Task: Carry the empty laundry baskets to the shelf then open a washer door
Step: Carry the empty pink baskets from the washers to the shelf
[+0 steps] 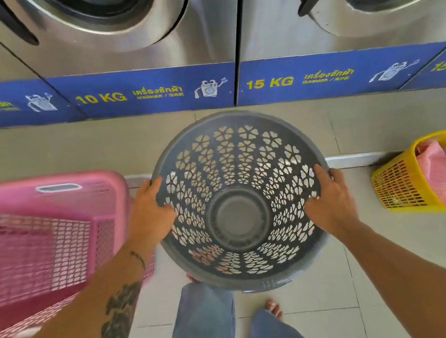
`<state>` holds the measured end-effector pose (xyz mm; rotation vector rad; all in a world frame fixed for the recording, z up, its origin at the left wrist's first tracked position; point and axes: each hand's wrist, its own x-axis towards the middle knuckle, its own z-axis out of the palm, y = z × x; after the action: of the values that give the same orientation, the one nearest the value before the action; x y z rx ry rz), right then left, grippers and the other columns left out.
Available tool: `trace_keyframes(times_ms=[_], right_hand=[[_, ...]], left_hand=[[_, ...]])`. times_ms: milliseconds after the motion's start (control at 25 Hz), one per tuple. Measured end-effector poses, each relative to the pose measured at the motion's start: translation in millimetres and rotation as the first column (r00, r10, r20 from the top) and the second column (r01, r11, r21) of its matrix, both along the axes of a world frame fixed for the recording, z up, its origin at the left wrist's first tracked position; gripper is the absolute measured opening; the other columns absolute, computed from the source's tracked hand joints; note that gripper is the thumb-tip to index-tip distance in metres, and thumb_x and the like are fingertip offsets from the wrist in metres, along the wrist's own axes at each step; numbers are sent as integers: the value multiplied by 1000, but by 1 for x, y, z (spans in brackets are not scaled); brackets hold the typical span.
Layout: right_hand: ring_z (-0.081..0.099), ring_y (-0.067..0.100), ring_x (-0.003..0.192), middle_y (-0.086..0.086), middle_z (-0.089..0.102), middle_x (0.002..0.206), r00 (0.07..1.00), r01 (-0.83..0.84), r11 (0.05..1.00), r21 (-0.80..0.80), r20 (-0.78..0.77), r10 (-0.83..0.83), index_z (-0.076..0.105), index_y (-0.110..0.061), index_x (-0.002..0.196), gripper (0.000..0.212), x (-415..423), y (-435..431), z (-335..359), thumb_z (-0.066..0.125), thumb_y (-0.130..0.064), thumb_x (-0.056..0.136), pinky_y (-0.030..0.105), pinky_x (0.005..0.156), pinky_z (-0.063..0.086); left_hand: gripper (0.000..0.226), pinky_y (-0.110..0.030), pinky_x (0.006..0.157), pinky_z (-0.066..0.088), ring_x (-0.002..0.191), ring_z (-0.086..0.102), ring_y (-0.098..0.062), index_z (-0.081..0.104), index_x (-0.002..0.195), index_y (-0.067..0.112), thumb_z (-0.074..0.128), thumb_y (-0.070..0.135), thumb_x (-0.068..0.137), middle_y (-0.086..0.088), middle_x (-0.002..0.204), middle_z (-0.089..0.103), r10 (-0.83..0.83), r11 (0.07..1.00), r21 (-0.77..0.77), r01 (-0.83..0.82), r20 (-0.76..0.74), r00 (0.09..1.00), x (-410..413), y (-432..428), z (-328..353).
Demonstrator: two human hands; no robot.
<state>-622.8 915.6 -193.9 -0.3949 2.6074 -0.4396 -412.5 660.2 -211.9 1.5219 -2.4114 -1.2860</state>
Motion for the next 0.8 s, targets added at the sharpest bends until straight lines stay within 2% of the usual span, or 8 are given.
trace_keyframes(times_ms=[120,240,320,400,480,600,680,800], right_hand=[[50,36,119,7,29,147,998,-29,999,33,56,27,26,-27,146,78,28,11,-12,63,-21,78,46,91,48],[49,37,121,5,25,151,993,-3,998,66,114,-4,23,-26,150,82,51,9,-32,62,-18,78,46,94,46],[47,38,123,6,26,150,993,41,999,35,111,-45,25,-25,150,81,62,4,-49,62,-17,78,49,97,44],[45,38,125,7,29,149,992,70,998,0,103,-69,27,-23,149,78,71,0,-64,62,-14,80,49,99,42],[43,37,126,8,30,148,990,96,995,-28,110,-92,30,-21,147,74,77,-5,-80,62,-11,81,49,99,42],[45,34,121,7,32,143,987,92,993,-69,136,-82,32,-22,143,71,83,-9,-100,63,-9,80,48,95,44],[46,33,114,9,35,138,977,95,993,-64,196,-81,35,-20,142,69,83,-10,-112,61,-6,80,44,92,43],[47,36,118,10,36,139,954,115,993,-3,278,-109,36,-16,143,67,84,-13,-118,62,-6,82,42,93,41]], left_hand=[[76,-5,61,46,136,39,-18,32,150,27,57,-3,85,12,158,22,63,993,96,-66,27,998,31,12,-6],[74,-9,81,41,141,31,-15,30,151,27,57,4,86,14,160,17,85,988,123,-88,33,996,57,11,-27],[73,-4,73,44,137,32,-10,29,151,26,56,5,88,15,160,17,87,989,118,-91,37,996,67,9,-43],[74,-10,66,50,137,35,-13,28,152,28,56,4,88,16,160,14,101,986,127,-106,40,994,74,7,-62],[75,-26,80,56,137,40,-20,27,151,31,57,6,87,20,160,11,99,988,119,-101,28,995,80,4,-84],[75,-31,94,50,143,30,-18,28,151,33,56,12,85,21,160,9,96,984,146,-100,30,995,86,-1,-109],[75,-31,106,38,147,20,-18,28,152,30,56,9,85,15,162,8,85,979,178,-98,76,993,87,0,-119],[74,-40,109,37,147,20,-21,31,151,28,58,11,84,11,162,11,35,972,225,-67,143,989,90,-4,-126]])
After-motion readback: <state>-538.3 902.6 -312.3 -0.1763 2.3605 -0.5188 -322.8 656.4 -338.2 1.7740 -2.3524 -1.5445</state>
